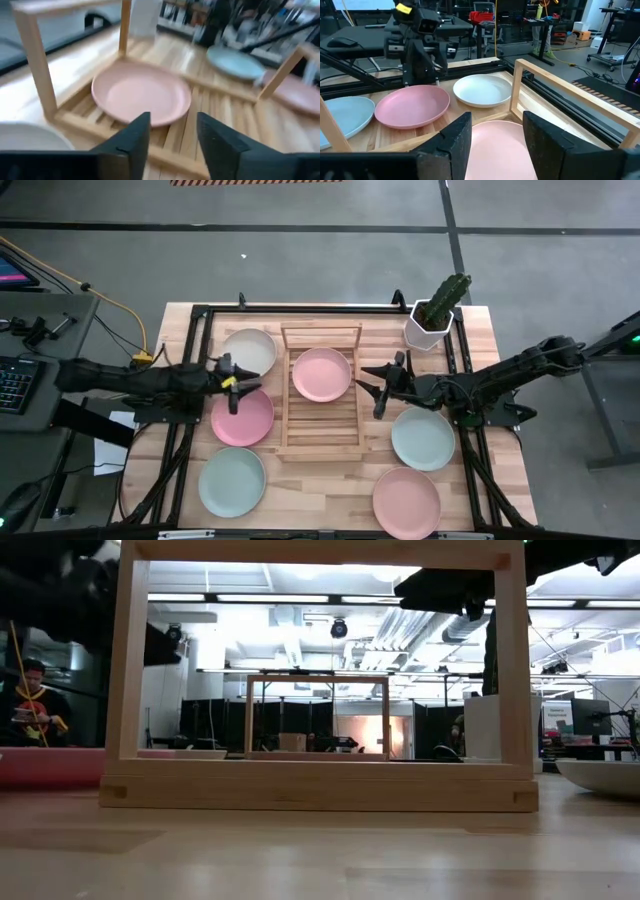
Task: Place and stack plates onto a shelf
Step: Stack the pink plate on top of the light pink plate on the shelf
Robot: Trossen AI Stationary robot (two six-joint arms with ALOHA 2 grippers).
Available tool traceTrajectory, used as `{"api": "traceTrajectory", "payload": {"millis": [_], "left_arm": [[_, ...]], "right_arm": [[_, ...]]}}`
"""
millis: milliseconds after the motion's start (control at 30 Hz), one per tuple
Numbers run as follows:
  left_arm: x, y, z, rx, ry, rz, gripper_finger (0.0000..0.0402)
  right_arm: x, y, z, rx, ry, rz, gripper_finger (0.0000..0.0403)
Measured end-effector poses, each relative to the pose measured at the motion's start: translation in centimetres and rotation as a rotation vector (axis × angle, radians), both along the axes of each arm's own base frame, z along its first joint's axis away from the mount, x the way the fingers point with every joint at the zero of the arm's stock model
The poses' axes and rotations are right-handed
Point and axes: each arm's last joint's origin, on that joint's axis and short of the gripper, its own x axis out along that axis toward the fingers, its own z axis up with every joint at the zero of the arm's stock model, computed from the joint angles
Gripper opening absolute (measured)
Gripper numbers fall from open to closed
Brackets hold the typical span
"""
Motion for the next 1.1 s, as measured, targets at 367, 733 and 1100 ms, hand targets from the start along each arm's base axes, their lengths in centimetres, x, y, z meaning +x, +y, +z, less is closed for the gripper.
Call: {"api": "traceTrajectory", "payload": {"millis": [367,733,1100], "left_arm": [[3.8,-0.2,3.4,0.092,0.485,-0.211,0.0187],[7.3,1.4,1.4,0.367,0.814,-0.491,0.0184],[9.3,2.0,-1.3,0.428,0.969,-0.618,0.0184]], "right_arm": [[0.0,0.0,-0.2,0.025,0.014,-0.005,0.0161],[0.0,0.0,-0.3,0.026,0.016,-0.005,0.0161],[-0.1,0.0,-0.3,0.025,0.024,-0.005,0.0161]]}}
